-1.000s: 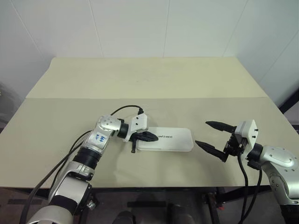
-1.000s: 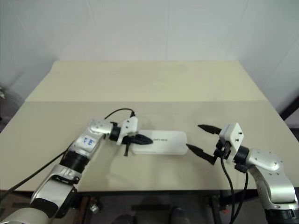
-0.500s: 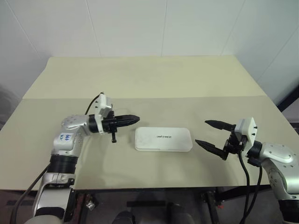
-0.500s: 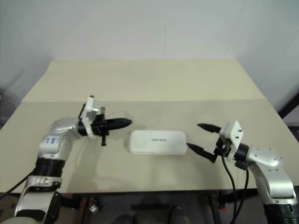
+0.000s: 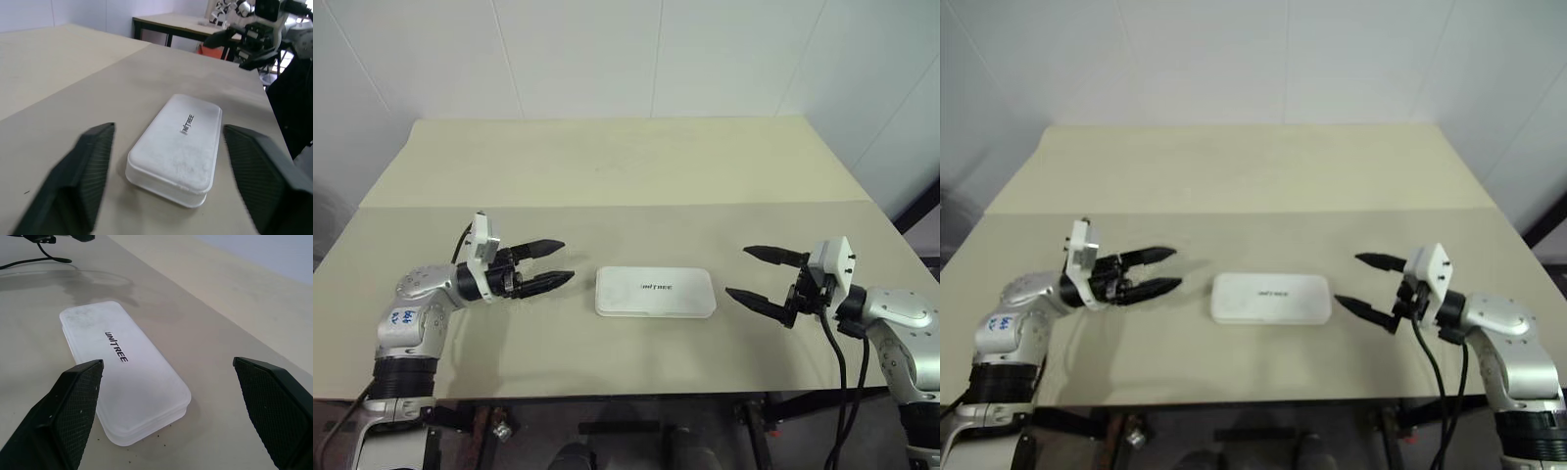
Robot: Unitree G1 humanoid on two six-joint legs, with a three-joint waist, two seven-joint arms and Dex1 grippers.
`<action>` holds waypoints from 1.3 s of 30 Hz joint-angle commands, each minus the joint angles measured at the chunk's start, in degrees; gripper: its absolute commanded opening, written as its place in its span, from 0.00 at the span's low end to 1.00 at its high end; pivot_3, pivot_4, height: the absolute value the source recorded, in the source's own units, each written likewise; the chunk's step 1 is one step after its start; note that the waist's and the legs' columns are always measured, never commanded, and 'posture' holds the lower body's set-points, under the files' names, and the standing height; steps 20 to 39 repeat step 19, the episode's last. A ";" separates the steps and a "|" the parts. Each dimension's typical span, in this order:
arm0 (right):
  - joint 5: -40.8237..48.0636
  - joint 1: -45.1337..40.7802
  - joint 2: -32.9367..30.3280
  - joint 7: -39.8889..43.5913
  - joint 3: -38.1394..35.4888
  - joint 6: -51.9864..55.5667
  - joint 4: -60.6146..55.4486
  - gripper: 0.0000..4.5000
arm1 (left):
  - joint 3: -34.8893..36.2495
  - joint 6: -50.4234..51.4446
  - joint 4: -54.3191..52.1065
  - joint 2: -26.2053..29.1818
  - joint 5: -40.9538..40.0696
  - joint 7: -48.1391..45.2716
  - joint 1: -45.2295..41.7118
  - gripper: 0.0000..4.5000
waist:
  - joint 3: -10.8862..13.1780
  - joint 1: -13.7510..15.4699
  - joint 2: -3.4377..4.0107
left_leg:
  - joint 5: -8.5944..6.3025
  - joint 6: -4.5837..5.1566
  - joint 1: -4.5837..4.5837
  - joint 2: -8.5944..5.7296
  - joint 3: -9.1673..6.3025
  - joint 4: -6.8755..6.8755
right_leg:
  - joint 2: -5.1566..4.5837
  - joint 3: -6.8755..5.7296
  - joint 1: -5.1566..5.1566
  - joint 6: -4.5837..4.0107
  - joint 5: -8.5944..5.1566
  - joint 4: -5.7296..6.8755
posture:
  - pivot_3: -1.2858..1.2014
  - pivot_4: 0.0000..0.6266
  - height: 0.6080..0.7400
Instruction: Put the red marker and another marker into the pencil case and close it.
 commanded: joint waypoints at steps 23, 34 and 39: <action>0.29 -1.08 -3.68 1.11 -1.05 1.71 -0.41 1.00 | -1.70 -6.70 -1.57 0.53 2.32 2.06 0.24 1.00 | 0.01 -0.09 0.01 | -0.03 0.01 -0.01 0.00 0.03 -0.02 | -0.02 -0.01 0.00 -0.02 -0.01 -0.05 | 0.52 0.24 1.00; 0.29 -1.08 -3.68 1.11 -1.05 1.71 -0.41 1.00 | -1.70 -6.70 -1.57 0.53 2.32 2.06 0.24 1.00 | 0.01 -0.09 0.01 | -0.03 0.01 -0.01 0.00 0.03 -0.02 | -0.02 -0.01 0.00 -0.02 -0.01 -0.05 | 0.52 0.24 1.00; 0.29 -1.08 -3.68 1.11 -1.05 1.71 -0.41 1.00 | -1.70 -6.70 -1.57 0.53 2.32 2.06 0.24 1.00 | 0.01 -0.09 0.01 | -0.03 0.01 -0.01 0.00 0.03 -0.02 | -0.02 -0.01 0.00 -0.02 -0.01 -0.05 | 0.52 0.24 1.00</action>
